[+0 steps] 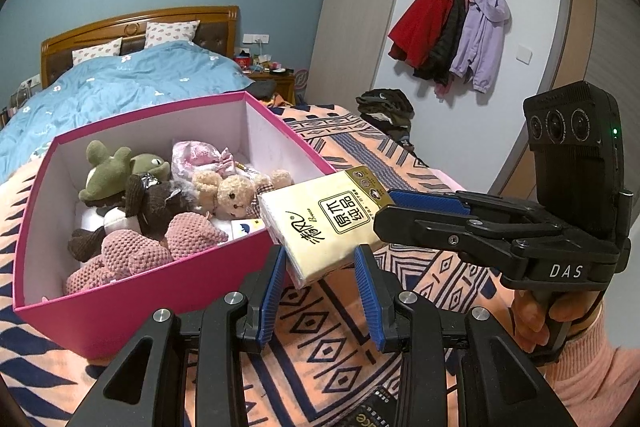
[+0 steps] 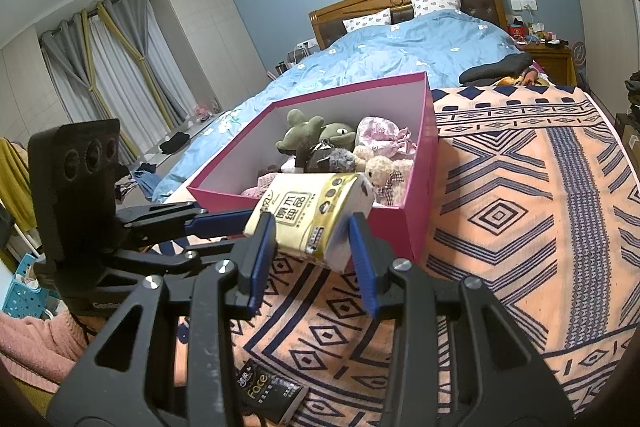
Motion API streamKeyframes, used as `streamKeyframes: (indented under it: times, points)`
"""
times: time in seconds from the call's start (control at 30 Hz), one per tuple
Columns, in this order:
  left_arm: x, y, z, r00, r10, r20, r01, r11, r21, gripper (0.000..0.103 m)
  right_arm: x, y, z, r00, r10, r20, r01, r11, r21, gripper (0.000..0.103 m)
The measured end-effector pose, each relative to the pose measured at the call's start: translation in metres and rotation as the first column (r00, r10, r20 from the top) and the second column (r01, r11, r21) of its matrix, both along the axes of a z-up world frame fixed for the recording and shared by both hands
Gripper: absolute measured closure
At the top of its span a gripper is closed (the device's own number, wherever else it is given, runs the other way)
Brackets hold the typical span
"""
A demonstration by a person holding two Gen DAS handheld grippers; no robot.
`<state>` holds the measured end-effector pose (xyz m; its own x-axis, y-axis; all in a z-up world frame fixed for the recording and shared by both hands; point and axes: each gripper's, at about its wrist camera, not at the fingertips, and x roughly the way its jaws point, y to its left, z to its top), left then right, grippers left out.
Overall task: Organize objects
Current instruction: 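Carry the cream-gold tissue pack over the magenta box rim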
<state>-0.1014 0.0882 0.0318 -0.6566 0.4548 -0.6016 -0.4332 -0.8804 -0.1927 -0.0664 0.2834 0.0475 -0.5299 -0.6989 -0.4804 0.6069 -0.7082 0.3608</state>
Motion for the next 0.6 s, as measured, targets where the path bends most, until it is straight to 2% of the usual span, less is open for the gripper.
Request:
streamKeyframes:
  times: [0.6]
  points:
    - [-0.012,0.001,0.006,1.0,0.011,-0.011,-0.011,1.0,-0.003,0.067,-0.011,0.0,0.002,1.0,-0.005,0.008,0.005,1.0,-0.011,0.062]
